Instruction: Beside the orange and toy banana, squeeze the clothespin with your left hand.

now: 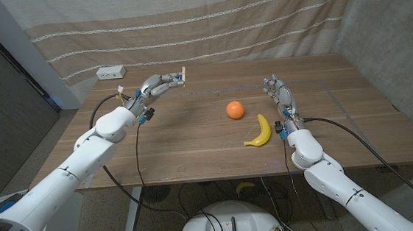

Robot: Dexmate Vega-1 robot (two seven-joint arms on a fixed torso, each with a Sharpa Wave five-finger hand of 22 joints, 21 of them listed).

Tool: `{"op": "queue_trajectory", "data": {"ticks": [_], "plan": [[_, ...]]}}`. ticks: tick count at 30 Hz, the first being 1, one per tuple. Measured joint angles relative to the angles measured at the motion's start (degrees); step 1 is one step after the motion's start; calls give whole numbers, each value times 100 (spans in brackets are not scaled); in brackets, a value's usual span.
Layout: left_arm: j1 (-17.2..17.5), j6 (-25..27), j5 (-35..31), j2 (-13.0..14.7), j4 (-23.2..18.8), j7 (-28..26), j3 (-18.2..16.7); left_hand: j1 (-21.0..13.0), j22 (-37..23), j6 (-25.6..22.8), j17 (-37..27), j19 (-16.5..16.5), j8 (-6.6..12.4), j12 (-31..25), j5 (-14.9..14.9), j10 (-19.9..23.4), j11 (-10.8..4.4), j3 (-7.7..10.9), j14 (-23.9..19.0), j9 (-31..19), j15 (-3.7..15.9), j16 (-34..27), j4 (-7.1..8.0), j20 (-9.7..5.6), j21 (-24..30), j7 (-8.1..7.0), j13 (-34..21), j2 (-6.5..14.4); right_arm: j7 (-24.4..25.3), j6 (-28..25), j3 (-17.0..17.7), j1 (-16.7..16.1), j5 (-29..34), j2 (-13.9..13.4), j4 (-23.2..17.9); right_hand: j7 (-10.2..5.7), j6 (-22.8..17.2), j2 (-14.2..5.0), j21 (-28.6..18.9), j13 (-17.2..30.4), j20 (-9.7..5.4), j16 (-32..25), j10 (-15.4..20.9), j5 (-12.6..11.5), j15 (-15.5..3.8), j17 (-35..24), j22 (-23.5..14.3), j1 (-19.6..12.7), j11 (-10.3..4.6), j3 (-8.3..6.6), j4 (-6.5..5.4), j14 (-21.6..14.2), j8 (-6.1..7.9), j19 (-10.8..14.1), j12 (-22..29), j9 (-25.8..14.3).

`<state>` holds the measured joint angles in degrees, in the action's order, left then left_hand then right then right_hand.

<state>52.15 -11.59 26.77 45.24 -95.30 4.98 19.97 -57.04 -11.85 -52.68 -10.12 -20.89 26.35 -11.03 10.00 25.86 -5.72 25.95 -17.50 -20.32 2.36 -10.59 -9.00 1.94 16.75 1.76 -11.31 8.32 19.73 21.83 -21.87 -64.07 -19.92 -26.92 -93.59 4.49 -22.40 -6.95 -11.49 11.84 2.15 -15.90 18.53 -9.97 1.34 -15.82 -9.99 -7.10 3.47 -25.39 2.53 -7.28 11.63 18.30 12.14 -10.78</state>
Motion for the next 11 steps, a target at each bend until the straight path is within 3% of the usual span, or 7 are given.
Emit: {"op": "queue_trajectory", "data": {"ticks": [11], "plan": [[247, -126, 301, 106, -107, 76, -182, 0, 0, 0, -1, 30, 0, 0, -5, -30, 30, 0, 0, 0, 0, 0, 0, -30, 0, 1, 0, 0, 51, 26, -24, -87, 102, 10, -113, 0, 0, 0, 0, 0, -42, 0, 0, 0, -24, 0, 0, 0, 0, 0, 0, -24, -21, 42, 0, 0]]}}
